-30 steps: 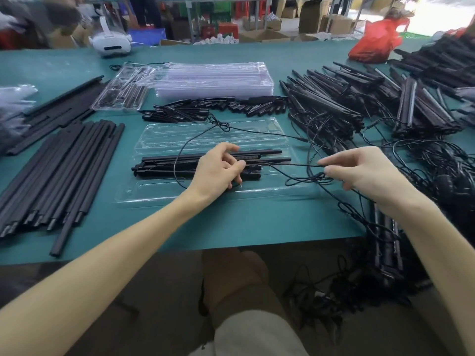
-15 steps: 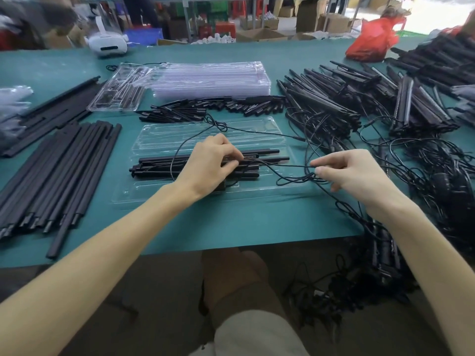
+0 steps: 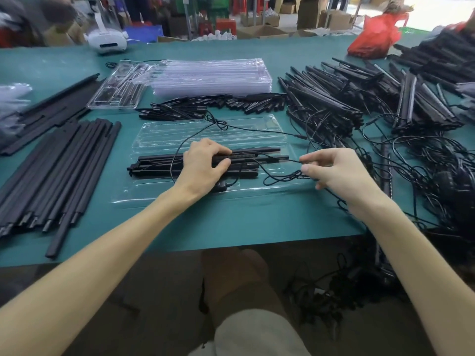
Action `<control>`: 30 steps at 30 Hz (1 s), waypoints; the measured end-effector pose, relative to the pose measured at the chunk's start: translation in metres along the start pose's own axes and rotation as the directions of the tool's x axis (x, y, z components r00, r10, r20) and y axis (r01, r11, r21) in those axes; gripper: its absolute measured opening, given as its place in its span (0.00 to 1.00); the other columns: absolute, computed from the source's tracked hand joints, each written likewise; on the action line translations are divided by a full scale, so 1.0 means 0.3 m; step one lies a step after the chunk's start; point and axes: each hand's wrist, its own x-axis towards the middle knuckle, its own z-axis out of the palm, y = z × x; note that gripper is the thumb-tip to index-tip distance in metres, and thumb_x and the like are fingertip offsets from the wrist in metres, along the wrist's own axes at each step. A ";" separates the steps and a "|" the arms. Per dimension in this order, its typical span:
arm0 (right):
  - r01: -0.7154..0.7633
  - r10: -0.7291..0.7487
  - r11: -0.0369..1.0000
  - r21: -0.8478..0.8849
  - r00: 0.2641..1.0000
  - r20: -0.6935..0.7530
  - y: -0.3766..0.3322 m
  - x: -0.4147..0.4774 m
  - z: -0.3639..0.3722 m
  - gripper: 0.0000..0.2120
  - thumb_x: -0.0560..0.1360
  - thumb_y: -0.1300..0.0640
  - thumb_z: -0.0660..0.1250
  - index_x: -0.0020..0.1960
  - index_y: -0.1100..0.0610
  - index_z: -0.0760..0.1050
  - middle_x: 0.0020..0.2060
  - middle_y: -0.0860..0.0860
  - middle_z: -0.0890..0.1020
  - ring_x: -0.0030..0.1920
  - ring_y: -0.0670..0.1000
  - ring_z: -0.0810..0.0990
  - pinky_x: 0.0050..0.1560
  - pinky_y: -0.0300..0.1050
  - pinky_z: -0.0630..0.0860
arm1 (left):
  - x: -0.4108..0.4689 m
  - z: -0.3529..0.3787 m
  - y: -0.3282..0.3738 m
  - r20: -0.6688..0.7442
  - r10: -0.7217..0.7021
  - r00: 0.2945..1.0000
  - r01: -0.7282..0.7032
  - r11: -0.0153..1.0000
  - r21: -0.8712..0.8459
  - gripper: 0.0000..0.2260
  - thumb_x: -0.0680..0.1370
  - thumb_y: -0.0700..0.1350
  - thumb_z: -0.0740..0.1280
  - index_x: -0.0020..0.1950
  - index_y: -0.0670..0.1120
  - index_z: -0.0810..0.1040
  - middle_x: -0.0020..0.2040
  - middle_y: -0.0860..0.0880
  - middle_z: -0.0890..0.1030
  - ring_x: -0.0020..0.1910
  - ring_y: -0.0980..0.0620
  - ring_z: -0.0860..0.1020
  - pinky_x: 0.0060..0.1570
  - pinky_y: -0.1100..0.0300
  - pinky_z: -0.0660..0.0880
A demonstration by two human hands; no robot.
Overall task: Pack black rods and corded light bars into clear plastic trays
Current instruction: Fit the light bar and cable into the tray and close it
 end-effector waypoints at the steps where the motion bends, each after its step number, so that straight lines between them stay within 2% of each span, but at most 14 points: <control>1: 0.004 -0.004 1.000 0.008 1.000 0.007 -0.005 0.001 0.017 0.07 0.76 0.64 0.72 0.54 0.58 0.83 0.34 0.50 0.78 0.29 0.44 0.75 0.34 0.36 0.76 | 0.000 -0.001 -0.001 -0.004 -0.006 1.000 0.005 1.000 -0.015 0.07 0.80 0.44 0.69 0.57 0.49 0.83 0.56 0.48 0.79 0.62 0.47 0.72 0.67 0.43 0.66; 6: 0.024 -0.024 0.999 -0.029 1.000 0.007 -0.015 0.012 0.101 0.10 0.76 0.62 0.72 0.56 0.58 0.79 0.41 0.52 0.80 0.30 0.46 0.76 0.36 0.41 0.77 | 0.005 0.005 0.000 -0.024 -0.033 0.999 0.032 0.999 -0.021 0.06 0.79 0.44 0.70 0.56 0.49 0.82 0.56 0.49 0.80 0.61 0.48 0.73 0.68 0.43 0.65; 10: 0.024 -0.023 0.983 -0.183 1.000 0.007 -0.030 0.041 0.124 0.19 0.77 0.54 0.72 0.65 0.56 0.73 0.53 0.51 0.78 0.32 0.48 0.78 0.30 0.32 0.73 | 0.008 0.008 -0.003 -0.027 -0.032 0.999 0.032 0.999 0.006 0.09 0.79 0.45 0.70 0.59 0.49 0.81 0.58 0.49 0.79 0.62 0.48 0.73 0.69 0.46 0.64; 11: 0.030 -0.028 0.971 -0.236 1.000 0.013 -0.036 0.049 0.130 0.21 0.77 0.52 0.72 0.67 0.56 0.72 0.55 0.51 0.78 0.34 0.50 0.79 0.32 0.34 0.75 | 0.008 0.009 -0.005 -0.029 -0.032 0.999 0.032 0.999 0.007 0.10 0.79 0.45 0.70 0.60 0.49 0.81 0.58 0.49 0.79 0.62 0.48 0.73 0.69 0.46 0.64; 13: 0.030 -0.032 0.945 -0.325 0.999 0.002 -0.046 0.071 0.142 0.25 0.78 0.49 0.70 0.70 0.58 0.70 0.59 0.52 0.78 0.42 0.54 0.80 0.48 0.46 0.79 | 0.006 0.010 -0.008 -0.035 -0.029 0.999 0.029 1.000 0.000 0.11 0.79 0.45 0.70 0.61 0.50 0.81 0.58 0.50 0.79 0.62 0.48 0.73 0.69 0.46 0.64; 14: 0.027 -0.030 0.935 -0.355 1.000 -0.004 -0.049 0.082 0.149 0.25 0.78 0.50 0.70 0.71 0.59 0.70 0.60 0.53 0.78 0.47 0.55 0.80 0.54 0.50 0.78 | 0.005 0.010 -0.008 -0.038 -0.026 0.999 0.026 1.000 -0.003 0.12 0.79 0.45 0.70 0.62 0.50 0.80 0.58 0.50 0.79 0.62 0.49 0.73 0.69 0.46 0.64; 16: 0.019 -0.020 0.902 -0.430 1.000 0.000 -0.055 0.106 0.168 0.23 0.78 0.51 0.69 0.69 0.61 0.72 0.60 0.56 0.78 0.55 0.58 0.79 0.60 0.53 0.75 | 0.003 0.010 -0.007 -0.043 -0.022 0.999 0.022 1.000 -0.006 0.13 0.79 0.45 0.70 0.64 0.51 0.80 0.58 0.51 0.78 0.63 0.49 0.72 0.68 0.52 0.63; 18: 0.000 -0.004 0.866 -0.500 1.000 -0.007 -0.063 0.121 0.190 0.19 0.79 0.53 0.68 0.64 0.63 0.75 0.59 0.59 0.77 0.56 0.61 0.78 0.59 0.53 0.75 | 0.001 0.010 -0.008 -0.044 -0.026 0.999 0.026 1.000 0.002 0.13 0.79 0.45 0.70 0.64 0.52 0.80 0.57 0.52 0.77 0.62 0.50 0.70 0.61 0.59 0.59; 21: 0.007 -0.023 0.837 -0.547 0.999 -0.023 -0.068 0.124 0.226 0.13 0.79 0.58 0.66 0.60 0.64 0.77 0.57 0.58 0.78 0.55 0.62 0.78 0.56 0.53 0.76 | -0.002 0.011 -0.009 -0.047 -0.027 0.999 0.027 1.000 0.000 0.13 0.79 0.45 0.70 0.63 0.53 0.81 0.57 0.52 0.76 0.62 0.51 0.70 0.59 0.59 0.58; 24: 0.018 -0.057 0.859 -0.512 0.997 -0.060 -0.058 0.111 0.242 0.11 0.80 0.60 0.63 0.60 0.58 0.78 0.59 0.55 0.78 0.56 0.58 0.78 0.56 0.51 0.74 | -0.003 0.002 -0.013 -0.040 -0.042 0.998 0.039 0.996 -0.074 0.13 0.77 0.43 0.71 0.62 0.50 0.82 0.53 0.51 0.78 0.57 0.50 0.74 0.64 0.51 0.67; 25: 0.015 -0.058 0.878 -0.479 0.996 -0.074 -0.054 0.106 0.243 0.11 0.80 0.60 0.62 0.60 0.56 0.78 0.58 0.54 0.79 0.55 0.57 0.78 0.56 0.50 0.74 | -0.002 -0.003 -0.016 -0.030 -0.053 0.998 0.049 0.992 -0.119 0.13 0.77 0.41 0.72 0.61 0.49 0.82 0.51 0.51 0.78 0.53 0.51 0.75 0.62 0.49 0.71; 27: 0.019 -0.067 0.912 -0.410 0.992 -0.103 -0.045 0.098 0.244 0.10 0.81 0.59 0.61 0.59 0.56 0.78 0.55 0.54 0.79 0.53 0.56 0.77 0.57 0.51 0.74 | 0.000 -0.014 -0.022 -0.008 -0.059 0.998 0.057 0.980 -0.189 0.13 0.76 0.39 0.72 0.60 0.49 0.82 0.48 0.52 0.79 0.44 0.54 0.74 0.54 0.56 0.74; 30: 0.054 -0.107 0.946 -0.321 0.983 -0.149 -0.037 0.083 0.248 0.07 0.81 0.59 0.61 0.56 0.56 0.76 0.53 0.54 0.78 0.52 0.53 0.76 0.59 0.53 0.72 | -0.001 -0.018 -0.028 0.003 -0.046 0.999 0.046 0.974 -0.224 0.13 0.76 0.38 0.73 0.59 0.48 0.83 0.44 0.54 0.79 0.37 0.58 0.71 0.44 0.69 0.70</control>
